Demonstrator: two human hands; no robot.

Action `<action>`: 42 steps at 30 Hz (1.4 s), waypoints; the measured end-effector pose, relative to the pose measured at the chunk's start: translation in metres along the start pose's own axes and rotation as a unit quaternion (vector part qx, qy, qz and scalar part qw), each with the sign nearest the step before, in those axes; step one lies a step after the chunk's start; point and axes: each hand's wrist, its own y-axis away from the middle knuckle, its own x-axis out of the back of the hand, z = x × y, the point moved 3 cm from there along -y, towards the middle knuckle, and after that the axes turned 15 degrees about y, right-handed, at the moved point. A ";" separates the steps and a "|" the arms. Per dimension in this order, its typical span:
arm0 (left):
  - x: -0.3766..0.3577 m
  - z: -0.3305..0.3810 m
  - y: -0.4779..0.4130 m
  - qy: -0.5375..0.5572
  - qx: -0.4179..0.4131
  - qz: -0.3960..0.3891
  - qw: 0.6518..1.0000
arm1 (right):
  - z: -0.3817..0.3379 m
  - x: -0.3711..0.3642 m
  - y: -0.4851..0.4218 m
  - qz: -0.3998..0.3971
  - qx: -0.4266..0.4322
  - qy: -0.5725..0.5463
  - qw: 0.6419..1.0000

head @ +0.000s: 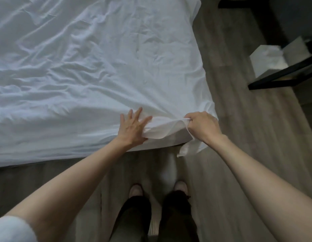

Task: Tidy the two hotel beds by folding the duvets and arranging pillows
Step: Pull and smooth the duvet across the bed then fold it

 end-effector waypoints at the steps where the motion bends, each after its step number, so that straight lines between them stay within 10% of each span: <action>1: 0.004 0.008 0.001 0.026 -0.003 0.035 0.999 | 0.004 0.008 0.002 0.008 0.004 0.006 1.000; 14: 0.045 0.141 0.034 0.048 0.044 0.119 0.991 | 0.102 0.074 0.043 0.053 0.102 0.019 0.993; 19: -0.022 0.188 0.056 0.016 0.127 -0.087 0.988 | 0.176 0.010 0.079 -0.198 0.133 -0.016 0.971; 22: -0.051 0.218 0.077 0.028 0.157 -0.188 0.969 | 0.218 -0.007 0.102 -0.203 0.136 -0.061 0.968; 34: 0.084 0.377 0.068 0.104 0.039 0.187 0.976 | 0.307 0.101 0.137 0.049 0.154 -0.089 0.983; 42: 0.157 0.433 0.025 0.065 -0.035 0.295 0.953 | 0.359 0.168 0.108 0.114 0.151 -0.045 0.981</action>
